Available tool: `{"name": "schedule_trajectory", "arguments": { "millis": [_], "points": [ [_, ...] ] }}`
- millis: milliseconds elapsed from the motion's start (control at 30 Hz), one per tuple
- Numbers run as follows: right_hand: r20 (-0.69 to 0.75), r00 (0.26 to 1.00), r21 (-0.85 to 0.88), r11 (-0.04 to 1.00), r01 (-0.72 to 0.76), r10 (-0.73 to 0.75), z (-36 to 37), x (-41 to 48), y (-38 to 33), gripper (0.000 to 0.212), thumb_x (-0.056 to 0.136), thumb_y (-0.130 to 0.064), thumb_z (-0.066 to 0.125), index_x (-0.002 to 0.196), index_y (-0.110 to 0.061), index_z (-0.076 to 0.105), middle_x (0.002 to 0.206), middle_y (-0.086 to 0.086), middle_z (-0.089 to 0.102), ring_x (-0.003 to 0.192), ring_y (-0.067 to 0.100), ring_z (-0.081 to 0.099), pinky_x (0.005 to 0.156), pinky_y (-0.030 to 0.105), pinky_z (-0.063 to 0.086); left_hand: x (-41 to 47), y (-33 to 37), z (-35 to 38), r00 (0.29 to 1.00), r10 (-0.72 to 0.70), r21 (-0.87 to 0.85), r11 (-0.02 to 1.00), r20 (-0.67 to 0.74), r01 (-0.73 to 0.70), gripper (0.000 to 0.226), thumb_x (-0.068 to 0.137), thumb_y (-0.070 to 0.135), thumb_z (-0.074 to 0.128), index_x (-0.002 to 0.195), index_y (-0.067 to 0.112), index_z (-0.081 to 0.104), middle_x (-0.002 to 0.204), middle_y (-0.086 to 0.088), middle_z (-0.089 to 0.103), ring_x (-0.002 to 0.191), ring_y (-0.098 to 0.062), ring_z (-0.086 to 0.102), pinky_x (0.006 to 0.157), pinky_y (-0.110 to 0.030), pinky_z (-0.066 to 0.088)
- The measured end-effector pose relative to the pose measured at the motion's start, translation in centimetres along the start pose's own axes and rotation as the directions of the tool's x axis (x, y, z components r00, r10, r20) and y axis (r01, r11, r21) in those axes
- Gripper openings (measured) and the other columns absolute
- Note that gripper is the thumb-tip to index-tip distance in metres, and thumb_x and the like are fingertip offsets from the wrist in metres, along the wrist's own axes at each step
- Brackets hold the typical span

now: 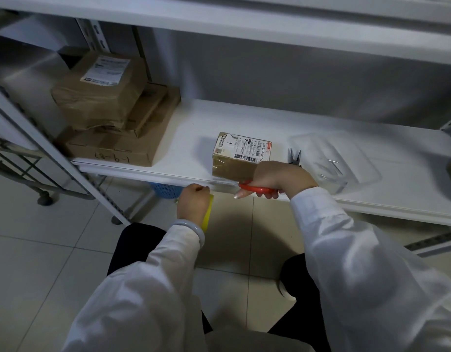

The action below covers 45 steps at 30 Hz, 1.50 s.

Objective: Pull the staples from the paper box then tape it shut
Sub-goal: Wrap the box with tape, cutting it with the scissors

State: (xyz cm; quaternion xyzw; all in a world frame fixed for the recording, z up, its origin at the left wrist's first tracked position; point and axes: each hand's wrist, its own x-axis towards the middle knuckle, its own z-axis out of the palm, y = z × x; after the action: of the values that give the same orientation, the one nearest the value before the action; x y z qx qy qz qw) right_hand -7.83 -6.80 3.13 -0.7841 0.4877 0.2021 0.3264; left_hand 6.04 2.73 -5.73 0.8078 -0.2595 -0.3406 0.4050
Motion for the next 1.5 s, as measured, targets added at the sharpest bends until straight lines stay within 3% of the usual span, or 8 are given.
{"name": "schedule_trajectory", "arguments": {
  "millis": [133,233,467,733,833,967,1133,1500],
  "points": [
    [-0.545,0.827,-0.057,0.991,0.123,-0.134,-0.4,-0.4,-1.4,0.039,0.079,-0.059,0.061,0.085,-0.021,0.060,0.083,0.001,0.063,0.086,0.023,0.060,0.073,0.030,0.045,0.5,0.4,-0.7,0.998,0.006,-0.035,0.999,-0.061,-0.008,0.024,0.086,0.032,0.059,0.088,0.010,0.068,0.091,-0.007,0.063,0.092,-0.027,0.054,0.081,-0.025,0.036],
    [-0.702,0.688,-0.065,0.978,0.197,-0.185,0.7,1.2,-1.9,0.036,0.088,-0.037,0.058,0.120,-0.020,0.057,0.112,0.005,0.066,0.102,0.028,0.062,0.084,0.032,0.048,0.6,0.9,-0.6,0.998,0.018,-0.031,0.999,-0.060,-0.020,0.026,0.085,0.035,0.062,0.084,0.009,0.066,0.086,-0.007,0.062,0.087,-0.027,0.054,0.079,-0.024,0.035],
    [-0.679,0.689,-0.148,0.966,0.213,-0.256,2.4,4.7,-3.2,0.033,0.089,-0.028,0.055,0.122,-0.023,0.055,0.123,0.000,0.063,0.119,0.019,0.053,0.113,0.028,0.018,0.5,1.3,0.7,0.999,0.032,0.030,0.999,-0.040,-0.031,0.026,0.084,0.036,0.061,0.087,0.011,0.068,0.093,-0.010,0.068,0.089,-0.029,0.058,0.077,-0.027,0.039],
    [-0.689,0.689,-0.186,0.974,0.128,-0.222,2.7,6.1,-3.0,0.031,0.089,-0.037,0.052,0.118,-0.028,0.058,0.109,-0.001,0.067,0.102,0.024,0.062,0.084,0.029,0.046,0.8,1.3,0.6,0.999,0.044,0.052,0.998,-0.026,-0.043,0.031,0.089,0.035,0.053,0.080,0.007,0.064,0.081,-0.009,0.061,0.080,-0.027,0.053,0.074,-0.027,0.035],
    [-0.673,0.710,-0.124,0.979,0.165,-0.205,2.5,6.1,-2.7,0.031,0.088,-0.035,0.048,0.118,-0.031,0.058,0.113,-0.003,0.066,0.107,0.022,0.060,0.095,0.031,0.042,0.9,1.2,0.6,0.999,0.039,0.044,0.998,-0.026,-0.038,0.030,0.090,0.033,0.053,0.083,0.006,0.065,0.084,-0.009,0.061,0.081,-0.026,0.052,0.076,-0.026,0.034],
    [-0.642,0.743,-0.236,0.971,0.041,-0.188,3.5,5.9,-3.6,0.036,0.091,-0.032,0.049,0.126,-0.020,0.050,0.125,0.001,0.060,0.116,0.024,0.055,0.114,0.051,0.014,0.2,0.9,0.7,0.999,0.030,0.014,0.999,-0.026,-0.029,0.025,0.090,0.025,0.054,0.097,0.006,0.068,0.102,-0.013,0.067,0.091,-0.025,0.056,0.082,-0.026,0.036],
    [-0.660,0.729,-0.313,0.948,-0.050,-0.180,4.3,6.0,-4.6,0.042,0.091,-0.022,0.053,0.131,-0.011,0.044,0.131,0.008,0.055,0.123,0.028,0.050,0.110,0.066,0.011,-0.3,-0.1,0.3,1.000,0.015,-0.028,0.999,-0.022,-0.016,0.023,0.090,0.022,0.054,0.100,0.008,0.069,0.108,-0.012,0.068,0.105,-0.029,0.059,0.098,-0.033,0.042],
    [-0.727,0.652,-0.080,0.970,0.230,-0.214,3.1,5.2,-3.5,0.031,0.092,-0.028,0.050,0.121,-0.018,0.056,0.124,0.003,0.063,0.118,0.023,0.054,0.113,0.033,0.020,-0.9,1.1,0.3,0.999,0.048,-0.180,0.983,0.004,-0.047,0.015,0.089,0.007,0.053,0.091,0.004,0.068,0.087,-0.002,0.061,0.086,-0.016,0.053,0.087,-0.024,0.036]
  ]
}}
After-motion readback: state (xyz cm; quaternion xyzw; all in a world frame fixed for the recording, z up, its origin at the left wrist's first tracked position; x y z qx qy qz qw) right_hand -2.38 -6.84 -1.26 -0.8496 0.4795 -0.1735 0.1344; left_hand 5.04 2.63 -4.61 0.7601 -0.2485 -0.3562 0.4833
